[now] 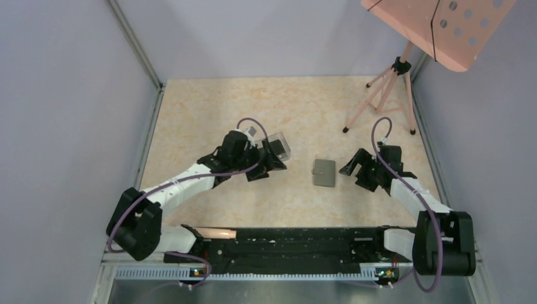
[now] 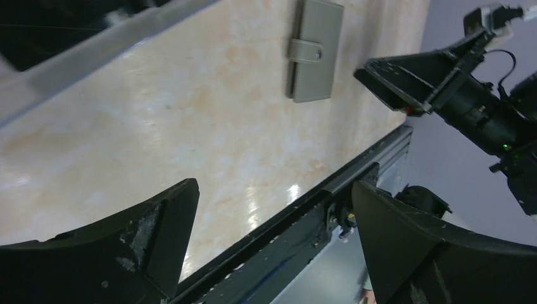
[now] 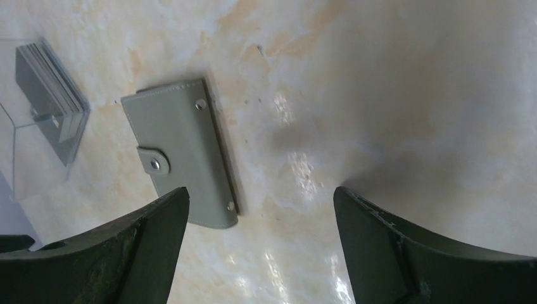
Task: Put the credit cards into the card holder
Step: Pick up the card holder from the center of the board.
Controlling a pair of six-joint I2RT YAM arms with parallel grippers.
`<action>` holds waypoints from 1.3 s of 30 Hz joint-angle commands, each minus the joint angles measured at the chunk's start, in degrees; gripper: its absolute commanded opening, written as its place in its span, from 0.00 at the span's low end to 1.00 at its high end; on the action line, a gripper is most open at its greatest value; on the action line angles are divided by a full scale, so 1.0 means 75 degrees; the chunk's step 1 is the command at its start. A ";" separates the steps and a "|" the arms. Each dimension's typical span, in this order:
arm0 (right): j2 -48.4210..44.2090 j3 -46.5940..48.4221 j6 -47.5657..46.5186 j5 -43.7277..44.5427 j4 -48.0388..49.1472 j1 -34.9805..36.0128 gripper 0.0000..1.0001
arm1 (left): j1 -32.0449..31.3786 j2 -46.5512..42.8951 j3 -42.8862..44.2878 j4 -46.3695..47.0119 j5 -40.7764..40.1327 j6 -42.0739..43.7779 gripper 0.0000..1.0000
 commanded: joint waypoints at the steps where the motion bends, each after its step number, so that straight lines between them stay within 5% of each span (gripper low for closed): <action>1: 0.0911 0.0299 -0.0191 -0.1037 0.0826 -0.0040 0.80 | -0.0867 0.0997 0.0949 0.1710 -0.0123 -0.0914 0.96; 9: 0.2369 0.0659 -0.0331 -0.1857 0.1374 -0.0022 0.65 | -0.1659 0.3915 0.2743 0.1815 0.0177 -0.1077 0.86; 15: 0.3118 0.0581 -0.0227 -0.2348 0.1913 0.0141 0.55 | -0.1681 0.5255 0.3465 0.1497 -0.0101 -0.1002 0.85; 20: 0.3352 0.0259 0.0128 -0.2978 0.2703 0.0351 0.54 | -0.1708 0.6091 0.3810 0.1830 0.0525 -0.1134 0.74; 28: 0.3168 -0.0449 0.0990 -0.4414 0.4527 0.0408 0.45 | -0.1901 0.6037 0.3470 0.2558 0.0844 -0.1420 0.68; 31: 0.2801 -0.0543 0.1025 -0.4497 0.4592 0.0414 0.31 | -0.1910 0.5852 0.3339 0.2550 0.0783 -0.1414 0.67; 34: 0.2459 -0.0489 0.0911 -0.4398 0.4289 0.0414 0.01 | -0.1910 0.5576 0.3241 0.2466 0.0710 -0.1296 0.67; 39: 0.1841 -0.0282 0.0674 -0.4312 0.3595 0.0413 0.00 | -0.1922 0.4734 0.3272 0.1388 -0.0105 -0.0583 0.70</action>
